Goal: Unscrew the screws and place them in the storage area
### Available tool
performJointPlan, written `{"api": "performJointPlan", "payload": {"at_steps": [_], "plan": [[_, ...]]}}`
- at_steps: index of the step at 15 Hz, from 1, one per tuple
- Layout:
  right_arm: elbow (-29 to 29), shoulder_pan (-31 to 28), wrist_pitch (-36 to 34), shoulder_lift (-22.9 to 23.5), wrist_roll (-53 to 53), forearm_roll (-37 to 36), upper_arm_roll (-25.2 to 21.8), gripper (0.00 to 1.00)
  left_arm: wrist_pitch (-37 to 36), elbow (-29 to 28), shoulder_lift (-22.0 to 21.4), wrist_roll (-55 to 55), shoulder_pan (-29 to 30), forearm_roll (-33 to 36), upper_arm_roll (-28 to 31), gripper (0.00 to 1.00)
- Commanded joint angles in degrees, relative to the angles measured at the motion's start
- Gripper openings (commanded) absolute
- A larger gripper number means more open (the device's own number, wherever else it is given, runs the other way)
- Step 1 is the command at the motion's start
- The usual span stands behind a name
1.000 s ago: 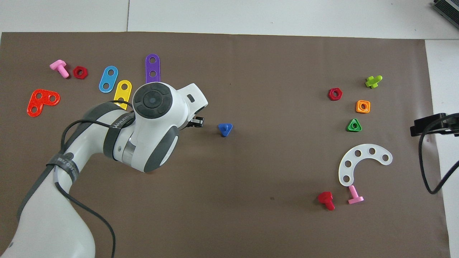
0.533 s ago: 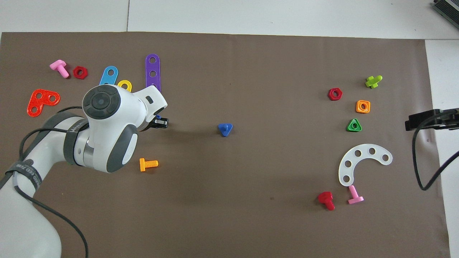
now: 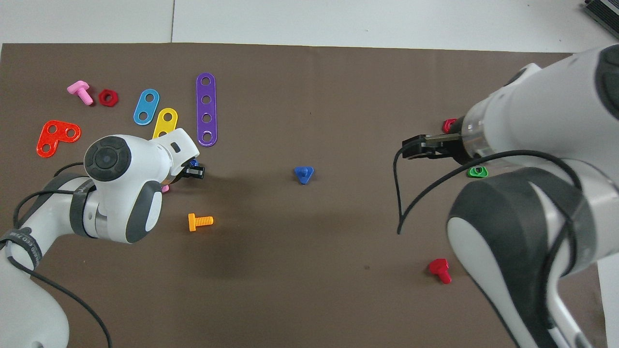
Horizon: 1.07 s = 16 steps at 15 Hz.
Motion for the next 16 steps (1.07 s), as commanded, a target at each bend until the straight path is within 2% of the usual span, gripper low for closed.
{"api": "performJointPlan", "payload": {"at_steps": [1,2,4,8,13,16], "plan": [[0.91,4.59,7.67,6.10,6.73,1.78,-0.33,1.00,1.59,-1.04,-0.71,-0.25,0.01,0.70,-0.19,0.82],[0.91,6.53,10.75,8.38,8.33,1.88,-0.33,1.00,1.42,-0.77,-0.88,-0.16,0.01,0.61,-0.18,1.00],[0.82,9.61,17.08,12.52,10.44,2.14,-0.24,1.00,0.72,-0.16,-2.19,-0.24,0.36,0.70,-0.18,1.00],[-0.84,12.08,22.20,16.22,10.37,1.79,-0.33,1.00,-3.93,0.28,-8.25,0.37,2.28,0.69,-0.09,1.00],[-2.52,14.19,31.78,22.63,10.98,1.18,-0.33,1.00,-20.71,10.64,-11.16,6.07,7.65,0.70,0.08,1.00],[-4.18,15.25,31.79,23.08,11.68,0.91,-0.33,1.00,-29.22,15.47,-14.76,9.32,11.69,0.70,0.08,1.00]]}}
